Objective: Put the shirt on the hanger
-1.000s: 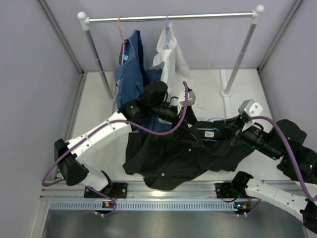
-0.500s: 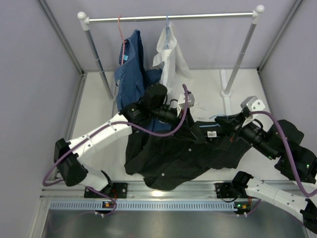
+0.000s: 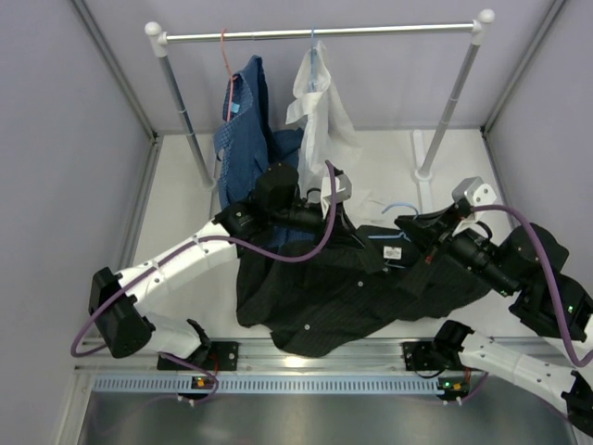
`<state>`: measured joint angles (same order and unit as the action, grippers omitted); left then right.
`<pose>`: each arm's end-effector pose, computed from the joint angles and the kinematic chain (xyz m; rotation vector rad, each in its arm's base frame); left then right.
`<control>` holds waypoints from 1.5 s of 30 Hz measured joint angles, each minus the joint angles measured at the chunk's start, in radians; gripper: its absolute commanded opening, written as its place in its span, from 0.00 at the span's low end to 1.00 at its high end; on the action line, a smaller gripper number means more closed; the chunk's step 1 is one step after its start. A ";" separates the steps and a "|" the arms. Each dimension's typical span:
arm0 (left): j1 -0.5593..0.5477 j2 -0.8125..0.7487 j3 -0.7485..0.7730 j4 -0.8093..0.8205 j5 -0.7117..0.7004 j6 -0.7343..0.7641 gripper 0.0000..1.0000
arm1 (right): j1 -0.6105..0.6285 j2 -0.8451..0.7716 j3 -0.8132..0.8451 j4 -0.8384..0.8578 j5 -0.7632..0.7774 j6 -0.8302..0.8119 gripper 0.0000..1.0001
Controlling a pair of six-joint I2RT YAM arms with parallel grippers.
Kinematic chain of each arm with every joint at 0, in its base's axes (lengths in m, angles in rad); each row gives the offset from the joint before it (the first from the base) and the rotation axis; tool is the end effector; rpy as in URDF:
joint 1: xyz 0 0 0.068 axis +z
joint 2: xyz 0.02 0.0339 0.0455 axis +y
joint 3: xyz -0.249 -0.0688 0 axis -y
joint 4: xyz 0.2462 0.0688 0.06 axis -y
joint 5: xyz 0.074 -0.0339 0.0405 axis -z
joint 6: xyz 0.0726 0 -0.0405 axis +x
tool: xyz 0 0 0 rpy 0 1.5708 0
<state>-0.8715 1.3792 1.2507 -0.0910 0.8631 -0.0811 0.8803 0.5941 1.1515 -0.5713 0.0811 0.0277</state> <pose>0.1784 -0.2978 0.3595 1.3289 1.4299 -1.4224 0.0919 0.1020 0.4320 -0.6111 1.5024 0.6418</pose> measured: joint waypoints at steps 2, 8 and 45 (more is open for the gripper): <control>0.002 -0.001 -0.003 0.006 -0.021 0.003 0.00 | 0.000 -0.003 -0.013 0.016 -0.006 0.002 0.00; -0.002 -0.014 -0.009 0.001 -0.024 0.050 0.00 | 0.001 -0.032 -0.039 0.040 -0.033 0.003 0.17; -0.007 -0.064 -0.002 -0.142 0.206 0.214 0.00 | 0.001 -0.144 -0.053 -0.394 -0.375 -0.125 0.28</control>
<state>-0.8787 1.3151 1.2491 -0.2333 1.0695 0.1329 0.8810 0.4503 1.0981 -0.9657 -0.2943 -0.0971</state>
